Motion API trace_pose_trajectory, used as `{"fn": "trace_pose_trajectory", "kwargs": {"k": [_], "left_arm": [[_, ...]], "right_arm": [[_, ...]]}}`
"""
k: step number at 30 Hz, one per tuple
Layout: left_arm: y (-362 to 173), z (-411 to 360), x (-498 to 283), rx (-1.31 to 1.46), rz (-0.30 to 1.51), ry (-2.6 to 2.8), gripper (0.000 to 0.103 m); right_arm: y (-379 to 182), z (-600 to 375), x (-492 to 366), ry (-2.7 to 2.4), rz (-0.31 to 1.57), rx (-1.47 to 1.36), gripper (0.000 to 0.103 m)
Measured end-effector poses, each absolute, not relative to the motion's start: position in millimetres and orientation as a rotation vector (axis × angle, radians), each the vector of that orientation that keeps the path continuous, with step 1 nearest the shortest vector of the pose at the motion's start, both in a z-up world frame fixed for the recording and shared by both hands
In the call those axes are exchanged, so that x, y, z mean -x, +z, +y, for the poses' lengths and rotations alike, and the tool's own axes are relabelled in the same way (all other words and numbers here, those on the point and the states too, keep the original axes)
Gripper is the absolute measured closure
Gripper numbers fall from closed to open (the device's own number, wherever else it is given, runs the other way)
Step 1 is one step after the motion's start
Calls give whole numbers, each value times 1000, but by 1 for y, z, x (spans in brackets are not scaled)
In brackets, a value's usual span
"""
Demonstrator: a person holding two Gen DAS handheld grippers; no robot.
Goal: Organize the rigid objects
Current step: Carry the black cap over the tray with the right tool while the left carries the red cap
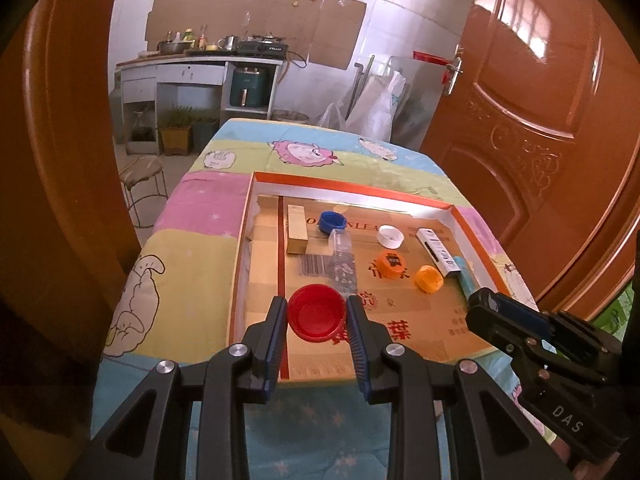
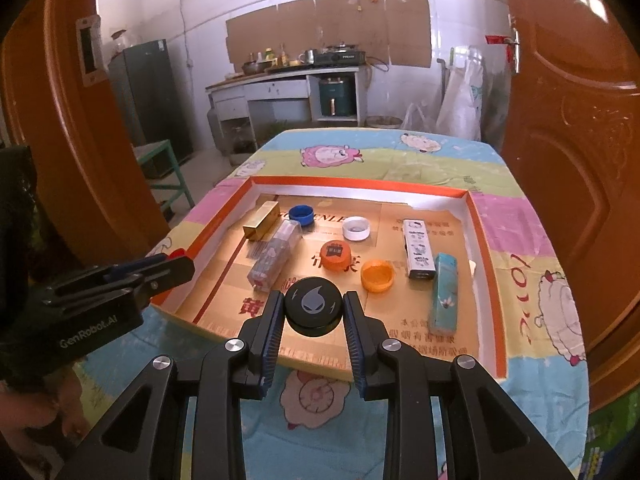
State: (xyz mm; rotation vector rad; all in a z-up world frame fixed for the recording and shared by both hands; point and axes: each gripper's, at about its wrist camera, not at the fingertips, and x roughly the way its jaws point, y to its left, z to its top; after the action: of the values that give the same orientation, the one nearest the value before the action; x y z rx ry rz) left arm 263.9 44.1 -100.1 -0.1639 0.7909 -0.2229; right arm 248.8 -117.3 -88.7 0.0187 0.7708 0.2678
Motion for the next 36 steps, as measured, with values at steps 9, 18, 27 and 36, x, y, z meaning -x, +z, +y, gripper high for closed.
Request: {"fn": "trace_pose_trajectory", "kwargs": {"k": [9,18,27,36], "left_arm": [[-110,42,-284,161,816,-210,73],[-115,42,-301,158,827,-197,73],[-123,43,-314,159,849,-193,73],[-130,44,-323,153,875,-175,73]], "right_arm": [[-101,-120,-273,273,802,-32,73],[-110,-121,-295,278,826,-32,73],[-120,-117,-310,287,861,-18,73],[-127,-112,-318,295,886,-2,73]]}}
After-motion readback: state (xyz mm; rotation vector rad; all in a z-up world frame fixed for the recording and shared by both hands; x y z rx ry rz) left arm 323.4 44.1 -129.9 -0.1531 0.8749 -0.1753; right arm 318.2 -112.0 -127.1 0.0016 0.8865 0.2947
